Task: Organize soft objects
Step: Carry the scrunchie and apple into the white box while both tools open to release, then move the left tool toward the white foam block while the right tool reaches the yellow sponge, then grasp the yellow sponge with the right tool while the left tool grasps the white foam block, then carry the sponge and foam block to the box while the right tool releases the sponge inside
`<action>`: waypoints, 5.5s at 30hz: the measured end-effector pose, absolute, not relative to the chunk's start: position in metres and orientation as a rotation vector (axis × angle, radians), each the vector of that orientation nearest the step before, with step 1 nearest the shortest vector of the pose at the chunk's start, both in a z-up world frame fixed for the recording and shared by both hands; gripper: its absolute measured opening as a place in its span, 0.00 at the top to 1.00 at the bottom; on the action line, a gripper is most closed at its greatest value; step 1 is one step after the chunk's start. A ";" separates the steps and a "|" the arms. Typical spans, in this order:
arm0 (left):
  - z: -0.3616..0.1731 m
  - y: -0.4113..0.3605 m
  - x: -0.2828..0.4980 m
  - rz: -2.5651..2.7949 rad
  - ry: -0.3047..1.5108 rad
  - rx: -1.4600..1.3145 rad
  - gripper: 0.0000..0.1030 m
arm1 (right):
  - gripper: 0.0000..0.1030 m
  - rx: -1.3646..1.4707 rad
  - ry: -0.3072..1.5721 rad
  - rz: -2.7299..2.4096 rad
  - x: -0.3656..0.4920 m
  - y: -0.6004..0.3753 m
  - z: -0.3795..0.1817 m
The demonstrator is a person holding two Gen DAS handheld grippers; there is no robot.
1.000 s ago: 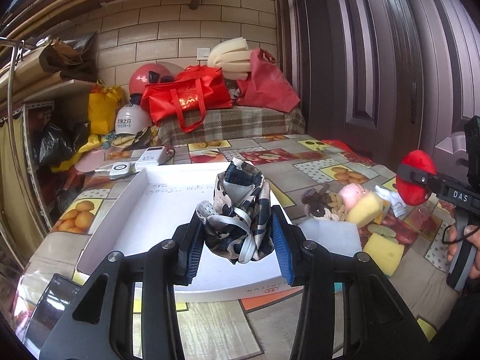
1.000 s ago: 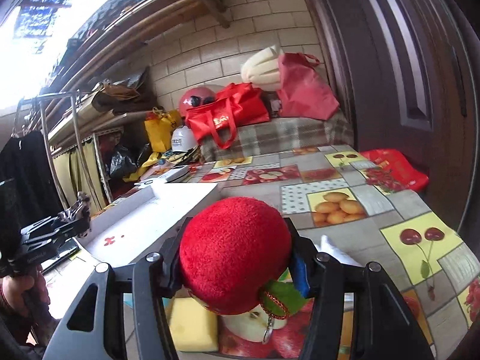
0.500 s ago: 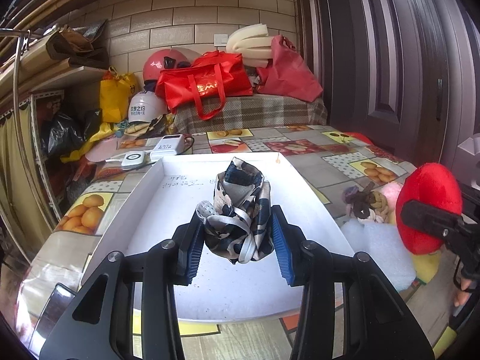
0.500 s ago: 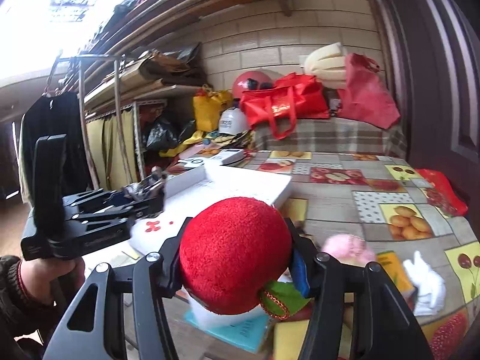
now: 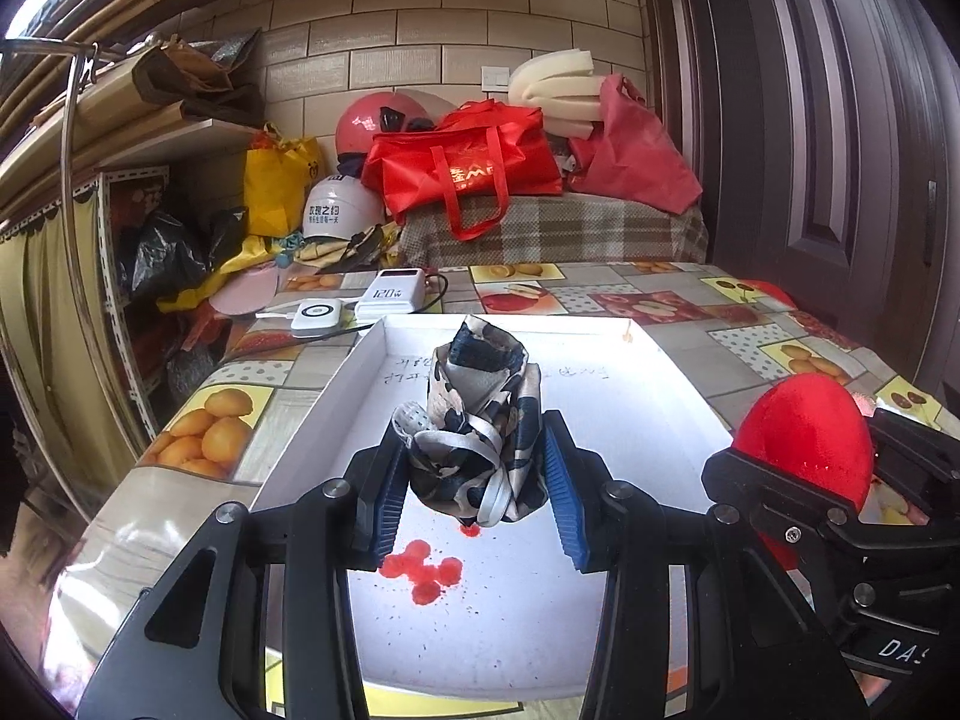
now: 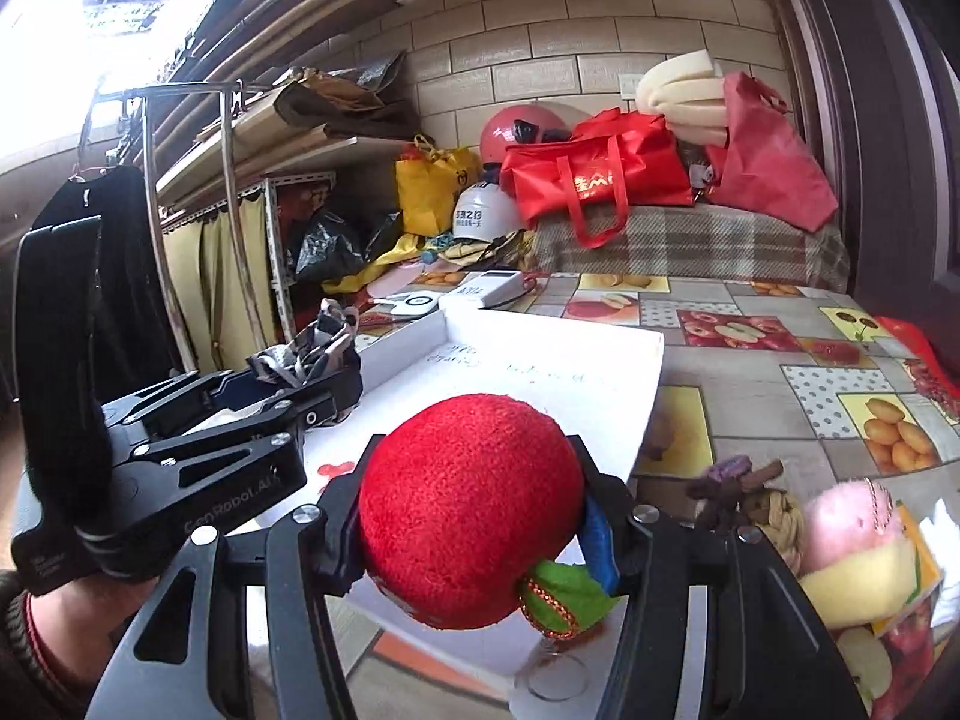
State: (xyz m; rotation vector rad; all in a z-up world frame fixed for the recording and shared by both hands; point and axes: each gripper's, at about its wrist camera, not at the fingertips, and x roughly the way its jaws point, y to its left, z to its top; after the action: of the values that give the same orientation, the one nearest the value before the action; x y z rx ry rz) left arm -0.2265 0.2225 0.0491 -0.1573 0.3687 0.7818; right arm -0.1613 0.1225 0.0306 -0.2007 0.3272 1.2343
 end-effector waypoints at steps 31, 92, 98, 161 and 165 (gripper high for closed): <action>0.045 0.258 -0.221 0.842 0.413 -0.269 0.11 | 0.00 -0.159 0.381 1.107 -0.134 0.148 0.034; 0.053 0.124 -0.182 0.263 0.407 -0.081 0.11 | 0.24 -0.554 0.569 1.276 -0.112 0.004 -0.003; 0.048 0.123 -0.170 0.206 0.458 -0.111 0.11 | 0.60 -0.609 0.652 1.280 -0.108 0.015 -0.014; 0.054 0.126 -0.173 0.353 0.340 -0.079 0.48 | 0.60 -0.172 0.200 1.192 -0.105 -0.016 0.050; 0.053 0.129 -0.177 0.362 0.336 -0.083 0.48 | 0.60 -0.188 0.198 1.214 -0.114 -0.008 0.050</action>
State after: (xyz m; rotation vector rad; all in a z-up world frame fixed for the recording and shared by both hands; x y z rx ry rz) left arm -0.1766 0.1286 0.0527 -0.0831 0.3365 0.3618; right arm -0.1136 -0.0083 0.0498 -0.1885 0.1978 1.2138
